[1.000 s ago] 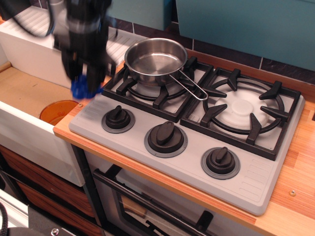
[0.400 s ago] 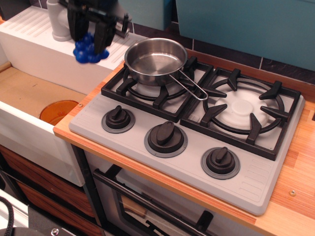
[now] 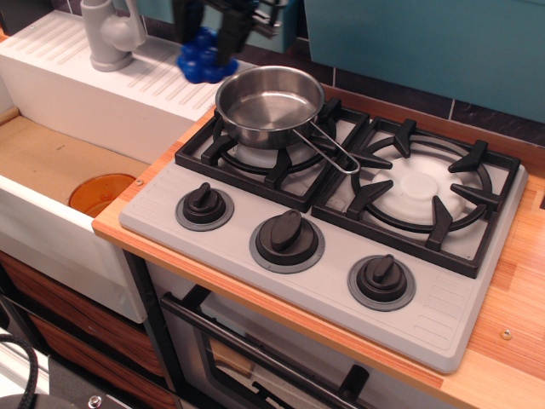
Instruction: Put pan on stove and put blueberry in pan
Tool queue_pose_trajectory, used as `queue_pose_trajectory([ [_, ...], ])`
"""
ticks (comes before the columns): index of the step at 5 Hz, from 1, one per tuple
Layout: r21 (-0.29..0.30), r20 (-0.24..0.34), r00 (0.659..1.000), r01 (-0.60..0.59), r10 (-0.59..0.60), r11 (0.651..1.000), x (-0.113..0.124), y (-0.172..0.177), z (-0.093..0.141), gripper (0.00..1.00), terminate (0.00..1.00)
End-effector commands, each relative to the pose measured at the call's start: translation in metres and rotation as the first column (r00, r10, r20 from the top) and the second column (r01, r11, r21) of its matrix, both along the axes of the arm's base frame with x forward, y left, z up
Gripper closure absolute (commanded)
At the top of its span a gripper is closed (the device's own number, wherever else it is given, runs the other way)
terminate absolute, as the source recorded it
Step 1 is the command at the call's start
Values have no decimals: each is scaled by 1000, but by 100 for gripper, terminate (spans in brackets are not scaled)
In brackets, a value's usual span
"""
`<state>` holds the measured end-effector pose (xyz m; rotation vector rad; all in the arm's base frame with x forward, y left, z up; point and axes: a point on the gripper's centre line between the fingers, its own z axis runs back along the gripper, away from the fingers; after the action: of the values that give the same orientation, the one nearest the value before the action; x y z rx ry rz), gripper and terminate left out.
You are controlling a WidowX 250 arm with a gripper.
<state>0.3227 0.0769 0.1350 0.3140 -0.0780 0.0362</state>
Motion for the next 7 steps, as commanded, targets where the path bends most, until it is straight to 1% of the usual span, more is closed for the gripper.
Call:
queue_pose_trajectory([
  [1,39,124,992,6,-11,999,43,-15,4,100,0],
  [2,35,131,991,11,-16,999,54,-21,-1,100,0],
  [3,29,123,992,20,-24,999,58,-23,-4,100,0],
  [4,26,105,994,22,-24,999,56,-25,-4,0,0],
  [6,27,90,996,21,-24,999,48,-21,1,0,0],
  [7,32,87,996,26,-28,999,47,-19,8,0,0],
])
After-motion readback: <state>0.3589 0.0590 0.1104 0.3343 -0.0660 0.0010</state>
